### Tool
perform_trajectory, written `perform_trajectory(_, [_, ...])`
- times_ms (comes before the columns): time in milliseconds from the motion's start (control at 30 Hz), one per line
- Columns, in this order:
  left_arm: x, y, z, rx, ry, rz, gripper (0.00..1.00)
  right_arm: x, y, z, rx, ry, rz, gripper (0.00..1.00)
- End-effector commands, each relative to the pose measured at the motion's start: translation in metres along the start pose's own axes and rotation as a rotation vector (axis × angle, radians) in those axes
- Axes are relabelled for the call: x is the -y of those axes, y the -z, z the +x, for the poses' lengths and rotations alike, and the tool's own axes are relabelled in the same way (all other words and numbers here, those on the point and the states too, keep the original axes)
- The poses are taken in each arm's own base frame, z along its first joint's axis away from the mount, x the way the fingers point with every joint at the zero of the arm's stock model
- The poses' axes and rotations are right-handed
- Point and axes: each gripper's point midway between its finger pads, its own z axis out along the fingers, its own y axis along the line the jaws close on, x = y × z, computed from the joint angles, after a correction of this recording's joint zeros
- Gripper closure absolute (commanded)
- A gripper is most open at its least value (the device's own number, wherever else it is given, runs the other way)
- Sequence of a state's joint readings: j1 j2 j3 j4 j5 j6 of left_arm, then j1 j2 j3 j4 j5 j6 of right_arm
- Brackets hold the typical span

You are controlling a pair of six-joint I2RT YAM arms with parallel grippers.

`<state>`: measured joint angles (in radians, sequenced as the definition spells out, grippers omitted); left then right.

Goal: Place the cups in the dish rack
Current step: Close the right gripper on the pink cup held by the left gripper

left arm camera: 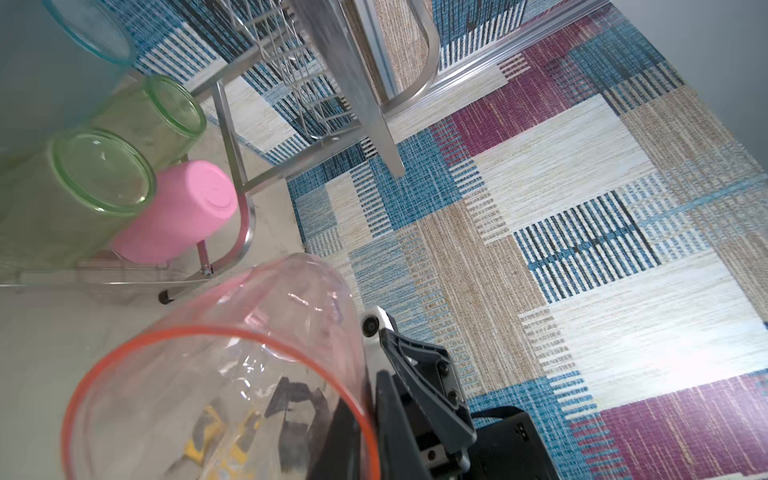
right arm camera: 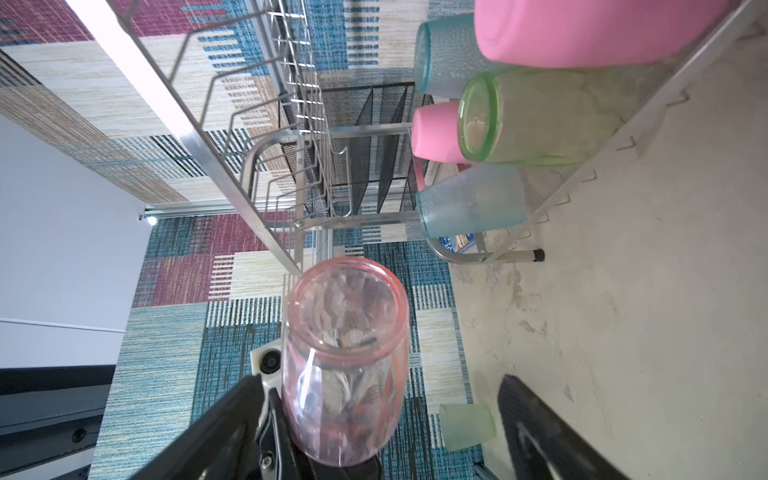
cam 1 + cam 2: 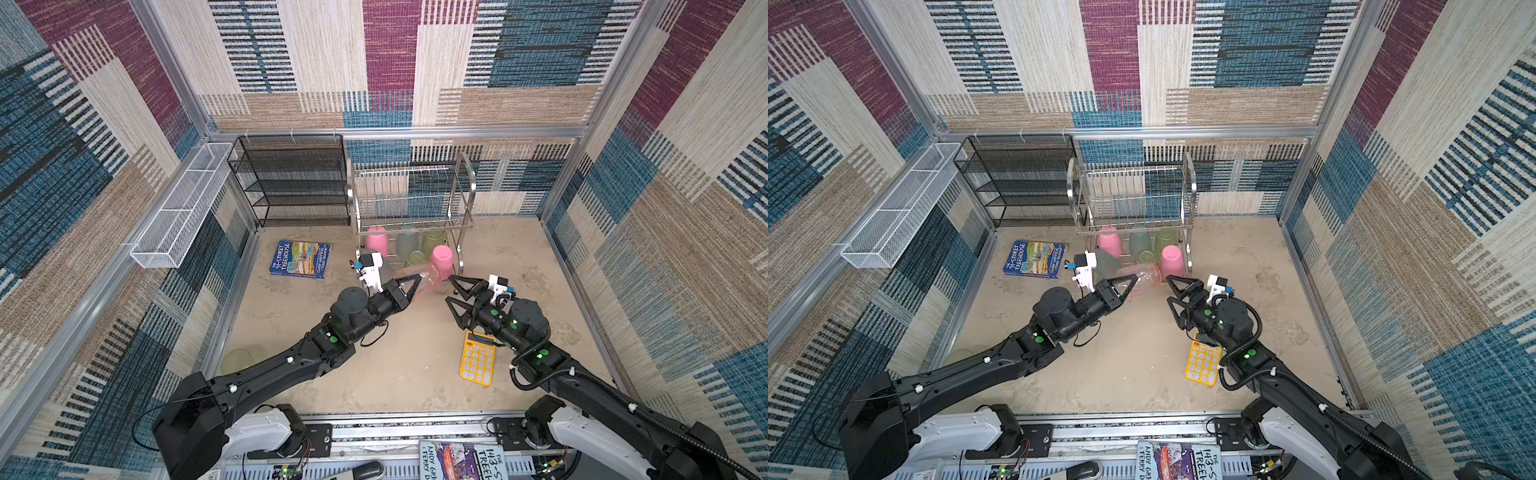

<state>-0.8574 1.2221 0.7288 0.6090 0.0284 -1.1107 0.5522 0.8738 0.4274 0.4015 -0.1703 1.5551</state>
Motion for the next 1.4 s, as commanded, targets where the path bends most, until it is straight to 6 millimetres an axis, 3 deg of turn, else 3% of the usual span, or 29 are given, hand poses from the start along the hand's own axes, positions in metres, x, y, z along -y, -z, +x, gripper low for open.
perform_trajectory(0, [0.021,-0.003,-0.007,0.055,0.059,0.095,1.00,-0.026,0.002,-0.008,0.052,0.012,-0.094,0.06])
perform_trajectory(300, [0.017,-0.022,0.014,0.038,0.119,0.102,1.00,-0.043,-0.007,-0.013,0.075,0.077,-0.117,0.01])
perform_trajectory(767, [0.029,-0.037,0.017,0.030,0.147,0.141,1.00,-0.035,-0.020,-0.020,0.099,0.126,-0.049,0.03])
perform_trajectory(1367, [0.034,-0.036,0.026,-0.009,0.169,0.172,1.00,-0.031,-0.025,-0.026,0.107,0.162,-0.008,0.13])
